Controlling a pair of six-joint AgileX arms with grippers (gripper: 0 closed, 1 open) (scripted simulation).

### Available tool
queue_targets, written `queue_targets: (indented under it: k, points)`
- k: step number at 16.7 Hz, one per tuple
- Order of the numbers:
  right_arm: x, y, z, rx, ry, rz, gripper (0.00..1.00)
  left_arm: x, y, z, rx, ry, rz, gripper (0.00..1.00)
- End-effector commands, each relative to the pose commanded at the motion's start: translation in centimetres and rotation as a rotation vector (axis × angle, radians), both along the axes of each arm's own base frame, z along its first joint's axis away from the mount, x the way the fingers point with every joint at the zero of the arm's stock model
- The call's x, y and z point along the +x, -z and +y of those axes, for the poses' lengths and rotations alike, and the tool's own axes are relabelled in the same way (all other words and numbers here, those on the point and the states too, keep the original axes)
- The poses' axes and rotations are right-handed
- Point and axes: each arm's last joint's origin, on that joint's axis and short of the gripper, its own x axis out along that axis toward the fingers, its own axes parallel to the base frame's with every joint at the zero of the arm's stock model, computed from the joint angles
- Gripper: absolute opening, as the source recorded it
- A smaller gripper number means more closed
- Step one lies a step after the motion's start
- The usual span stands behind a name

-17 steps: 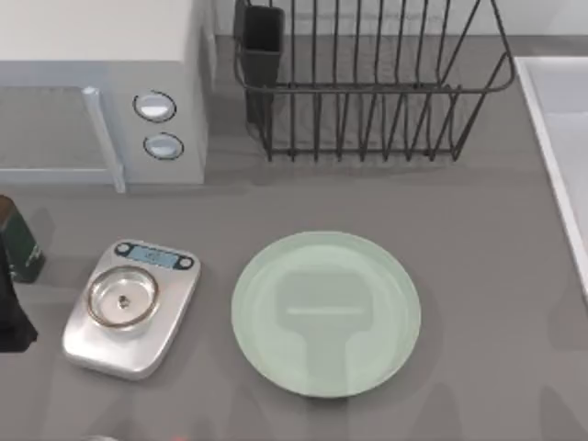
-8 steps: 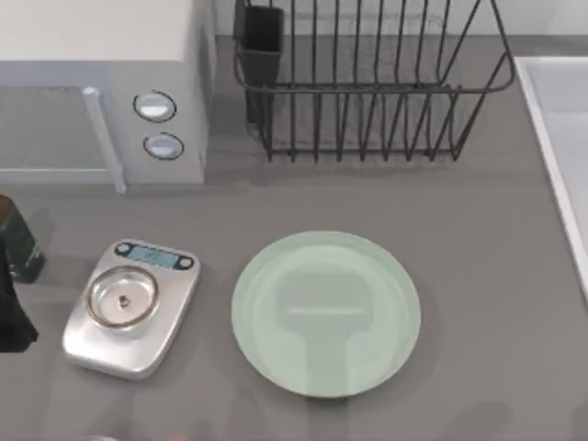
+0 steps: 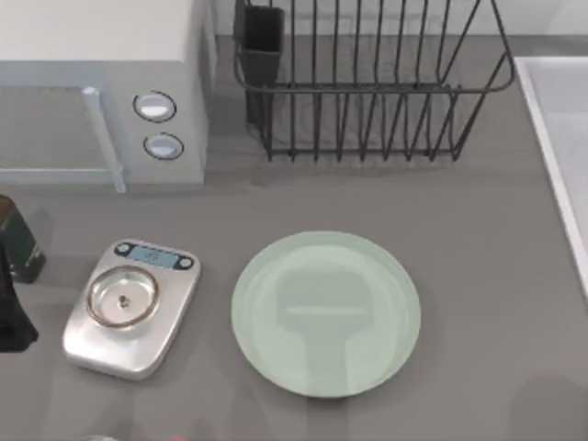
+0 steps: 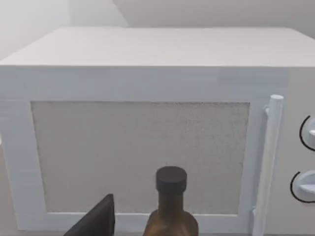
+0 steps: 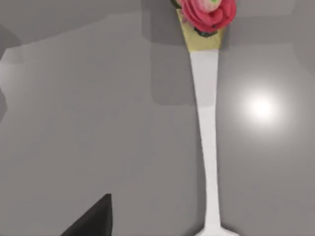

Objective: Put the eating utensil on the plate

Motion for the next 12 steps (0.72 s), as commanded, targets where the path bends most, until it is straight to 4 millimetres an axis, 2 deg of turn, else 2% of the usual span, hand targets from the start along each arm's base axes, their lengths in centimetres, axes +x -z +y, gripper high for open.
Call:
queue_targets:
  k: [4, 10, 12]
  points:
    - [0.99, -0.04, -1.31, 0.041, -0.09, 0.084, 1.0, 0.0, 0.0, 0.0, 0.0, 0.0, 0.0, 1.0]
    - [1.04, 0.06, -1.26, 0.042, -0.096, 0.087, 1.0, 0.0, 0.0, 0.0, 0.0, 0.0, 0.0, 1.0]
    - [1.15, 0.95, -1.34, 0.045, -0.094, 0.09, 1.0, 0.0, 0.0, 0.0, 0.0, 0.0, 0.0, 1.0]
